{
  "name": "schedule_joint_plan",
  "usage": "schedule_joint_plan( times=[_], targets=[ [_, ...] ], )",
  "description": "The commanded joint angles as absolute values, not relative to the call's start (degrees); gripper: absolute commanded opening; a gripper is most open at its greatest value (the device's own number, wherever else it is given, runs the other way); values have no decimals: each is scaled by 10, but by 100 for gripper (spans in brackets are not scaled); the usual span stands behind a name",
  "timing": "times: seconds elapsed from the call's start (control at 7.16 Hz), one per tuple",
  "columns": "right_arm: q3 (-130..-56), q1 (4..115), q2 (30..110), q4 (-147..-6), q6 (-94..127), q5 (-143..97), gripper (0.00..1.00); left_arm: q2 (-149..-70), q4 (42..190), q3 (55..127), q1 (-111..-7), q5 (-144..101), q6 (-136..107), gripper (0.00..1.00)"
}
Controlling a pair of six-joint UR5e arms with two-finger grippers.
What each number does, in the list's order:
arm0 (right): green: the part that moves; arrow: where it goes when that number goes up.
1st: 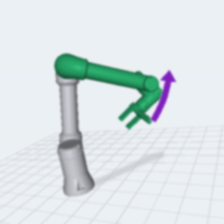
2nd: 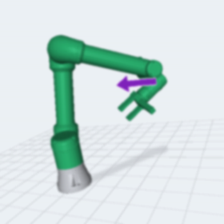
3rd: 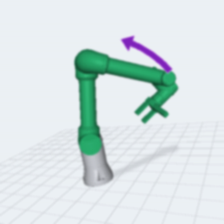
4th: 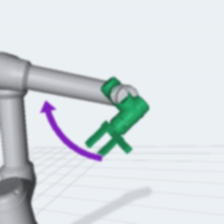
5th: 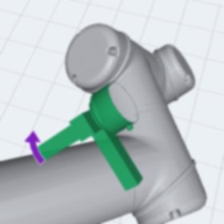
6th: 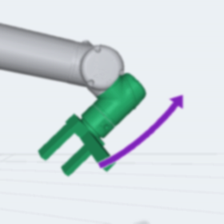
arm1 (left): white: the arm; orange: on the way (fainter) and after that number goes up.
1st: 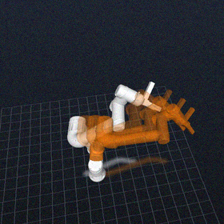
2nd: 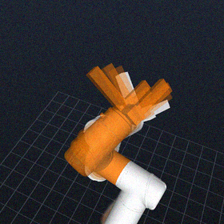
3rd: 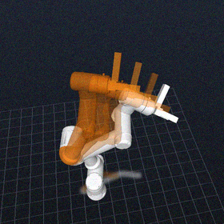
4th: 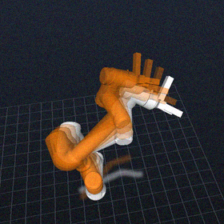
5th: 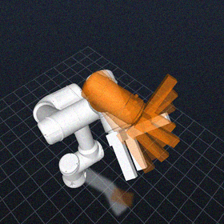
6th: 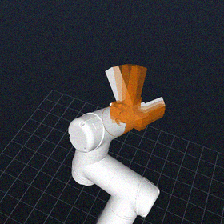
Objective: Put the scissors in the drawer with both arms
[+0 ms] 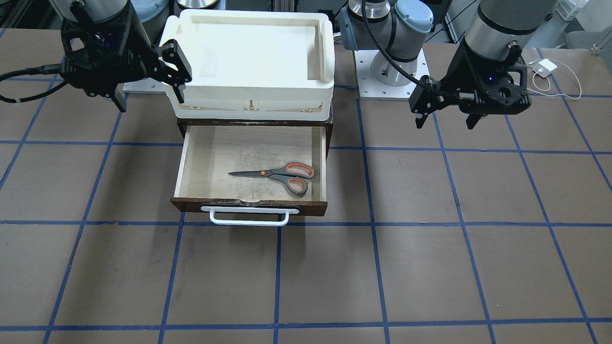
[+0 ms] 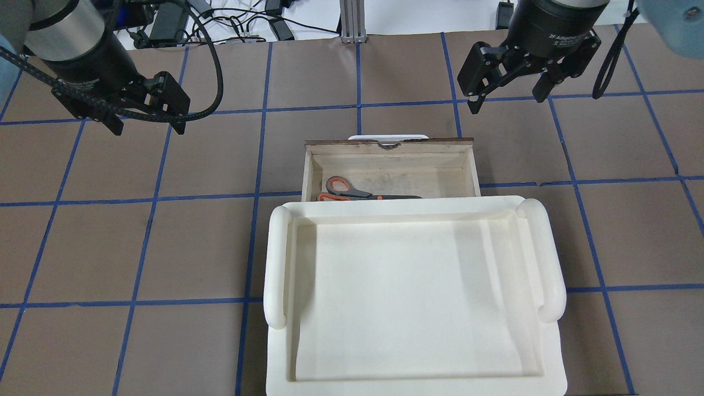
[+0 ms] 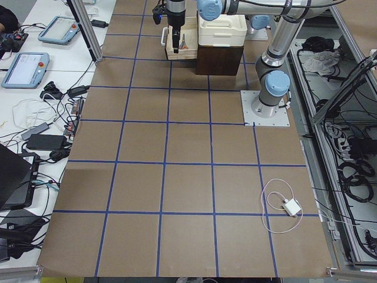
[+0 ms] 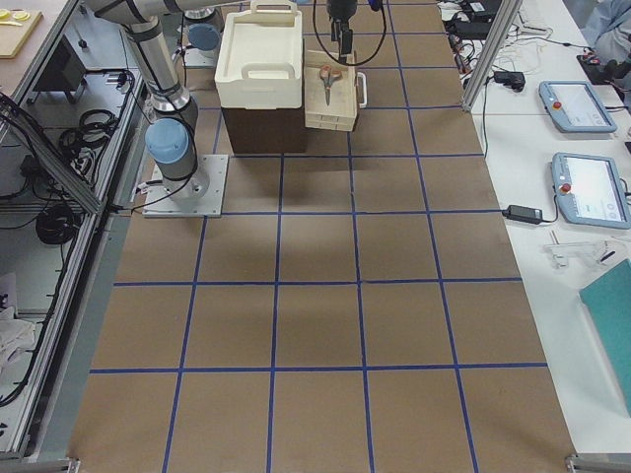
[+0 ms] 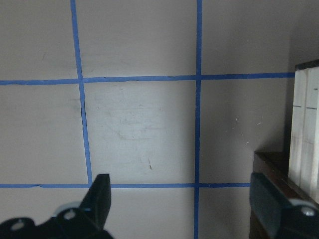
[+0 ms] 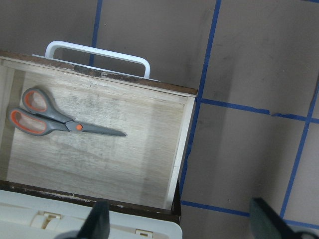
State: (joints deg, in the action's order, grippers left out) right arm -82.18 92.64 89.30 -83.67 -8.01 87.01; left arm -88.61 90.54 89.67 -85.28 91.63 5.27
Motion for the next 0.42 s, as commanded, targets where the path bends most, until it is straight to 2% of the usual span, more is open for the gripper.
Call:
schedule_joint_plan(
  times=[0.0, 0.28],
  targets=[
    [-822, 926, 893, -837, -80, 870, 100, -875, 904, 907, -852, 892, 52, 100],
    [-822, 926, 893, -837, -80, 871, 100, -872, 902, 917, -853, 891, 51, 100]
  ],
)
